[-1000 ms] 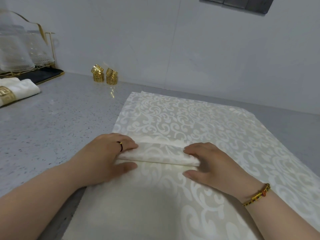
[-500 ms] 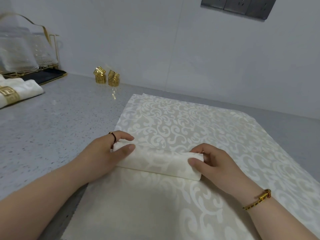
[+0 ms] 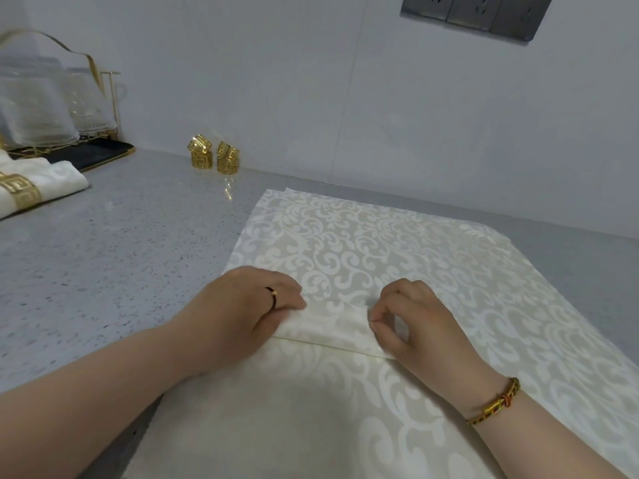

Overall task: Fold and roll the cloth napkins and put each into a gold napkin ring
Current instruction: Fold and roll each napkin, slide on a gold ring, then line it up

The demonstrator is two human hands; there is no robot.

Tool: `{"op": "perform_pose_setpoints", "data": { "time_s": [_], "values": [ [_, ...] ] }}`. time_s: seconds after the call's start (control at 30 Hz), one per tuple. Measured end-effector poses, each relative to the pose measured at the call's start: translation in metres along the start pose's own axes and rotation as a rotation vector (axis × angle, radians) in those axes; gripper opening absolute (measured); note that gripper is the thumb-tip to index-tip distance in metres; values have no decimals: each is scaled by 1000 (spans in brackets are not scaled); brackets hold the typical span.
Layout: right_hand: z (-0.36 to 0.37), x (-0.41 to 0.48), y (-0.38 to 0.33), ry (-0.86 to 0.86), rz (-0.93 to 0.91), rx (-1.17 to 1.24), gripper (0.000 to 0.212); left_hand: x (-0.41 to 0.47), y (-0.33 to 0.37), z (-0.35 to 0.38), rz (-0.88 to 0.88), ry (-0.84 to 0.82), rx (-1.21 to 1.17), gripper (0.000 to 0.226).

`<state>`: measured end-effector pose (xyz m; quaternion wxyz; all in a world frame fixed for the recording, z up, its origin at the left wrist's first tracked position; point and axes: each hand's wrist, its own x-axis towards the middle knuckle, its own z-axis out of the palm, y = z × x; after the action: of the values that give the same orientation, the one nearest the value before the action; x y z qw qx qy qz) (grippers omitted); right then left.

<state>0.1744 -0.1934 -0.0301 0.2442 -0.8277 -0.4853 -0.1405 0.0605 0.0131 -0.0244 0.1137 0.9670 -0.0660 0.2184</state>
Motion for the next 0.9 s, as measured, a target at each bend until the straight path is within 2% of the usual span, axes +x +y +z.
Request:
{"op": "perform_pose_setpoints", "data": {
  "time_s": [0.07,0.13,0.27,0.33,0.43,0.57,0.7,0.77,0.83,0.9],
  "values": [
    [-1,0,0,-9,-34,-28,18,6,5,2,-39,-145,-33,74],
    [-5,0,-1,-60,-46,-36,22,15,6,7,-22,-235,-31,85],
    [-11,-3,0,-202,-88,-67,47,27,12,20,-15,-243,-158,73],
    [-12,-4,3,-195,-129,-111,42,27,13,22,-29,-224,-200,72],
    [-15,-5,5,-191,-143,-100,21,25,14,23,-40,-230,-218,75],
    [-15,0,4,-255,6,92,13,25,13,23,-45,-197,-257,73],
    [-23,15,7,-458,209,311,26,25,15,24,-53,-186,-242,75],
    [-28,27,11,-548,252,354,30,26,15,25,-69,-181,-241,74],
    [-28,35,10,-555,278,331,28,26,14,26,-79,-178,-229,75],
    [-24,34,9,-494,300,334,19,26,15,26,-83,-164,-206,77]
  ]
}}
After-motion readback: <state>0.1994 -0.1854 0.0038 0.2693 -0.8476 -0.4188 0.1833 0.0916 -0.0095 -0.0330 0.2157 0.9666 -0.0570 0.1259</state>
